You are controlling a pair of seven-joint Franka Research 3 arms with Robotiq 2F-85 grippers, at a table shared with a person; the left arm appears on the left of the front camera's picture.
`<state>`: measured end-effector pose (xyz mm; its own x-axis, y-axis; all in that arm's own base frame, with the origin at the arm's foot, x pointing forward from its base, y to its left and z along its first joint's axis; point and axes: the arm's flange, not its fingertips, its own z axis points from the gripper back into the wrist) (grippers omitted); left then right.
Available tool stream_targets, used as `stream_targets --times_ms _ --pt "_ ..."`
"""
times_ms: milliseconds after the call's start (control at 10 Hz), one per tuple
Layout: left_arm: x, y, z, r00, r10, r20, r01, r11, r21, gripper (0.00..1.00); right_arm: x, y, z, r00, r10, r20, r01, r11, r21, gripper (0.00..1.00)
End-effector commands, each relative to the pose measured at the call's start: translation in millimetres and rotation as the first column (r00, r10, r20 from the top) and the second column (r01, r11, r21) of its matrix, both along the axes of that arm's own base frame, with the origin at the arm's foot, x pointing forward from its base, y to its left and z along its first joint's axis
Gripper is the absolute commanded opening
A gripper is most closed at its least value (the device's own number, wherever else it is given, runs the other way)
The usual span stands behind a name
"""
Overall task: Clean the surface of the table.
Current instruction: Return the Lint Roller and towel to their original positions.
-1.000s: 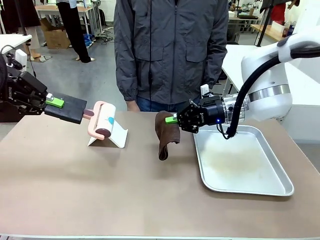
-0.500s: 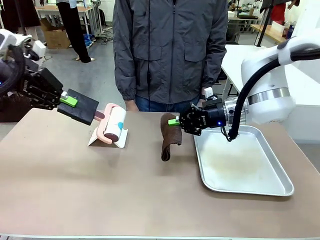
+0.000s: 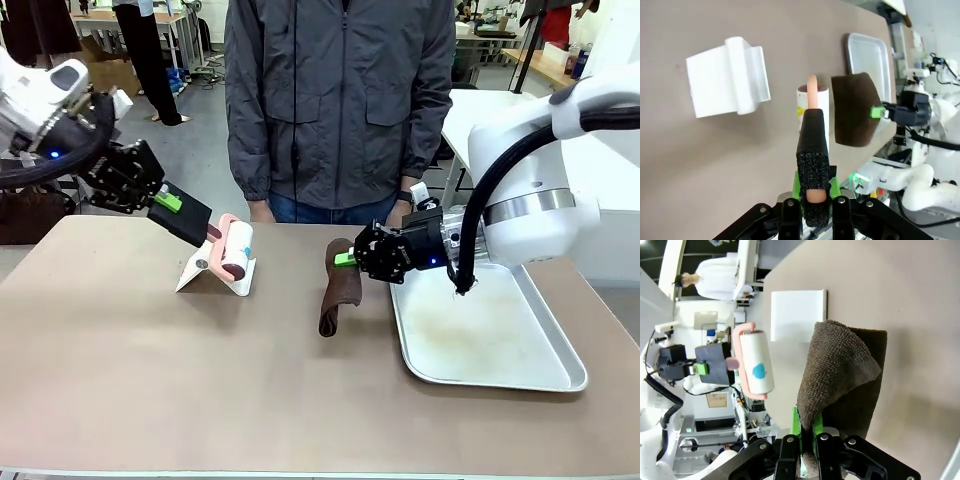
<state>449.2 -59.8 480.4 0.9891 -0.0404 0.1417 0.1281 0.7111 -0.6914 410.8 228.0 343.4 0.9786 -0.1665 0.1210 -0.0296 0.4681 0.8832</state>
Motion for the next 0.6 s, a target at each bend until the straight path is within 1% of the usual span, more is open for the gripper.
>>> stream_targets --times_ms 0,300,400,500 --pt "24 -18 -1 0.998 0.039 -0.057 -0.035 0.997 0.071 0.22 7 9 -13 0.999 0.000 0.054 0.000 1.000 0.008 0.10" --pt "57 -37 -6 0.994 0.060 -0.092 -0.044 0.985 0.167 0.22 8 10 -15 0.997 0.011 0.071 -0.012 1.000 0.015 0.10" --pt "67 -41 -8 0.995 0.032 -0.096 -0.013 0.982 0.189 0.22 7 10 -16 0.997 0.017 0.073 -0.020 0.999 0.033 0.10" --pt "75 -45 -13 0.995 -0.015 -0.098 0.035 0.979 0.202 0.22 6 11 -15 0.998 0.041 0.056 -0.045 0.996 0.077 0.10"
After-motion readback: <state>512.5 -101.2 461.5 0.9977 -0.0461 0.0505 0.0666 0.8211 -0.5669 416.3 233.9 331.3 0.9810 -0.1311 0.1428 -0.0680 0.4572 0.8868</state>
